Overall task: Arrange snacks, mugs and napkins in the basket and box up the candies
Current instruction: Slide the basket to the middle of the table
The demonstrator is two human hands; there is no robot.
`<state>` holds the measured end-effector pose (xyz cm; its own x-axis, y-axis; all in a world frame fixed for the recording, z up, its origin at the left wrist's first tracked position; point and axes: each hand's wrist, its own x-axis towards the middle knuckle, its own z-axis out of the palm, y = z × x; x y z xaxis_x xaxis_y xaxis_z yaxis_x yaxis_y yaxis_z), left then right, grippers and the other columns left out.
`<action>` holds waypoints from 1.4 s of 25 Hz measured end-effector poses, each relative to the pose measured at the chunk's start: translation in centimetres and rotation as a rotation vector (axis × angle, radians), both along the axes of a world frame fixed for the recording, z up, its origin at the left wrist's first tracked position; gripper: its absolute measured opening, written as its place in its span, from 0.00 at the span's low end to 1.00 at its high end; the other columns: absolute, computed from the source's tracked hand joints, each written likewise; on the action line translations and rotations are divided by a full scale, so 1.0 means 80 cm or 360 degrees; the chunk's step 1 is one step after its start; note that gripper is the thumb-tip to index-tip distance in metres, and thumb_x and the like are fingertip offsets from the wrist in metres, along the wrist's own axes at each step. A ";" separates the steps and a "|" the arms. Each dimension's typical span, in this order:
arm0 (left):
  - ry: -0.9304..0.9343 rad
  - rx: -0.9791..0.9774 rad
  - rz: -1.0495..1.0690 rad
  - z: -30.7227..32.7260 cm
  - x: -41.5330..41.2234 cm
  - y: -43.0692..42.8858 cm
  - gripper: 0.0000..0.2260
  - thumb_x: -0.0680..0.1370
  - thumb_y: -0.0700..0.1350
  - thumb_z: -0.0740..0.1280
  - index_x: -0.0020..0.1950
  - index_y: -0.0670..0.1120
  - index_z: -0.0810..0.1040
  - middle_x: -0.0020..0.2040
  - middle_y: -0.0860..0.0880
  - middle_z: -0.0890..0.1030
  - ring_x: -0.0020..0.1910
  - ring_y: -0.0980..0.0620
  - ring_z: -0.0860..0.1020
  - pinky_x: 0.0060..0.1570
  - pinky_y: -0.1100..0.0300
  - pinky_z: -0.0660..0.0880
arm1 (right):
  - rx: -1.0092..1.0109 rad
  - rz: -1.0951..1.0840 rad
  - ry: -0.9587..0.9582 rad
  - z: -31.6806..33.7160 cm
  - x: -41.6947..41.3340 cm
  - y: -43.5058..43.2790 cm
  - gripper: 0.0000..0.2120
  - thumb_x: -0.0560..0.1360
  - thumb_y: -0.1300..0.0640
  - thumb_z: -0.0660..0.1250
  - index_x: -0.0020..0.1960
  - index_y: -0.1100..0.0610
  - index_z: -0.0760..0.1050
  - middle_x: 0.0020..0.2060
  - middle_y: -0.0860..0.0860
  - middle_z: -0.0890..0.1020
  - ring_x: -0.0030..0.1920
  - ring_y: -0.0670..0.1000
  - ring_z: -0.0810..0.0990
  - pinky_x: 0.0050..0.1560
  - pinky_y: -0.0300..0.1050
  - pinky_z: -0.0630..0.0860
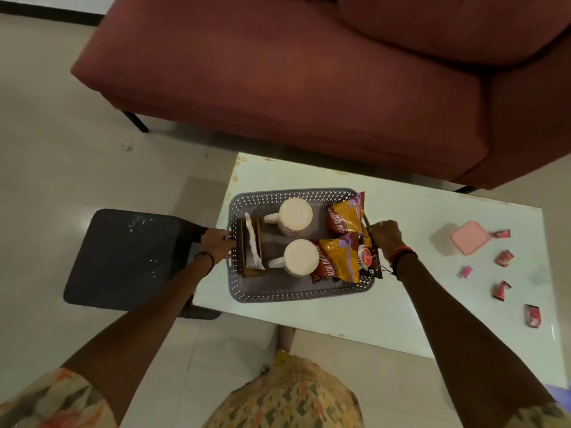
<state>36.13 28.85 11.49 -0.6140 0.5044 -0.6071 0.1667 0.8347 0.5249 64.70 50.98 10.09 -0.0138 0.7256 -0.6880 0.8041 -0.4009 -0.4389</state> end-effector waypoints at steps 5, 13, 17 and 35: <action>0.0064 0.0055 -0.0158 0.042 0.035 -0.046 0.07 0.73 0.33 0.65 0.35 0.40 0.75 0.28 0.48 0.72 0.28 0.55 0.71 0.18 0.75 0.69 | 0.0125 -0.0071 -0.0006 0.042 0.056 -0.073 0.18 0.75 0.66 0.63 0.28 0.56 0.66 0.28 0.52 0.70 0.36 0.53 0.71 0.35 0.41 0.69; 0.0081 0.0100 -0.0371 0.076 0.122 -0.070 0.08 0.72 0.34 0.66 0.33 0.40 0.75 0.30 0.43 0.75 0.36 0.46 0.76 0.18 0.72 0.68 | 0.0193 -0.0292 -0.0072 0.086 0.168 -0.137 0.18 0.73 0.68 0.63 0.26 0.59 0.64 0.26 0.53 0.69 0.34 0.53 0.70 0.27 0.39 0.61; 0.0073 0.0141 -0.0418 0.075 0.163 -0.049 0.04 0.71 0.33 0.66 0.37 0.36 0.78 0.38 0.37 0.79 0.36 0.41 0.78 0.37 0.55 0.78 | 0.0161 -0.0347 -0.0132 0.096 0.223 -0.142 0.18 0.74 0.68 0.62 0.27 0.60 0.64 0.26 0.53 0.70 0.29 0.52 0.69 0.26 0.39 0.62; -0.0047 0.0043 -0.0175 -0.055 0.313 0.148 0.05 0.72 0.34 0.66 0.43 0.31 0.80 0.42 0.35 0.81 0.41 0.41 0.80 0.42 0.48 0.83 | -0.0098 -0.0286 -0.0079 -0.010 0.371 0.033 0.14 0.80 0.63 0.56 0.59 0.64 0.76 0.59 0.61 0.79 0.62 0.59 0.76 0.40 0.36 0.72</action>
<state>61.20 40.65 7.09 -0.5360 0.5844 -0.6092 0.2408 0.7975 0.5532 94.42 53.64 9.32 0.1474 0.6697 -0.7279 0.7371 -0.5651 -0.3706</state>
